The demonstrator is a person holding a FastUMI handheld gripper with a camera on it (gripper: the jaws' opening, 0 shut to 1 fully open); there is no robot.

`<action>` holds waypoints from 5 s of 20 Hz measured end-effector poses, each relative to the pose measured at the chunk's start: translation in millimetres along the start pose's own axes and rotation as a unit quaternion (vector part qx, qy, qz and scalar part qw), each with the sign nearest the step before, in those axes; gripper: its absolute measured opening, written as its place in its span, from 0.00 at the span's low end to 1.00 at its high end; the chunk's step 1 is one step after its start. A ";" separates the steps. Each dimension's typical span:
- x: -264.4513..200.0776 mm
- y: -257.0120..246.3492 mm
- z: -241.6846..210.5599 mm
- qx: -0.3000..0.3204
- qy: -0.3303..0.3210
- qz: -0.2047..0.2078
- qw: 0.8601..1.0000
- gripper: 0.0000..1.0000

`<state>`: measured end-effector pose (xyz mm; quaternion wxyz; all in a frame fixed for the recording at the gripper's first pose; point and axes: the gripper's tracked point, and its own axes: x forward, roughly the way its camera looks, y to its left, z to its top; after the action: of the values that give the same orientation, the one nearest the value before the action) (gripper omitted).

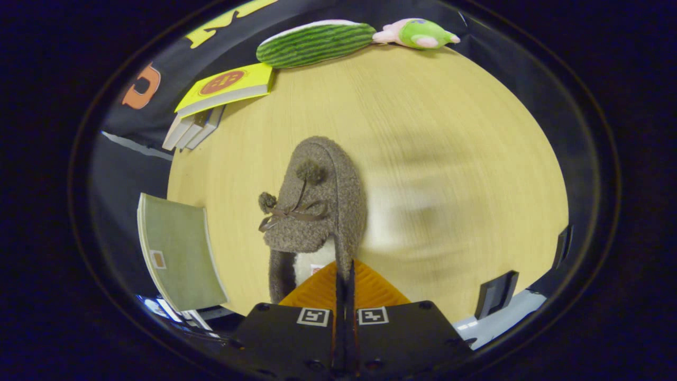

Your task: Open the storage box then place both shoes into the box .Put the left shoe in first, then the right shoe, with the right side of both shoes facing outward in a uniform manner.

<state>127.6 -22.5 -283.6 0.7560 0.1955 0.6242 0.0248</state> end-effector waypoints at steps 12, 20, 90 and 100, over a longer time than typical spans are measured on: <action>-90.3 134.5 -39.8 0.026 -0.093 0.125 0.987 0.06; -131.5 265.7 -78.5 -0.029 -0.112 0.181 0.977 0.06; -279.9 182.5 -80.9 -0.217 -0.612 0.055 0.758 1.00; -297.7 207.6 -79.9 -0.226 -0.632 0.058 0.740 1.00</action>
<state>29.0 106.3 50.7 0.9960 0.0257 -0.0326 0.0793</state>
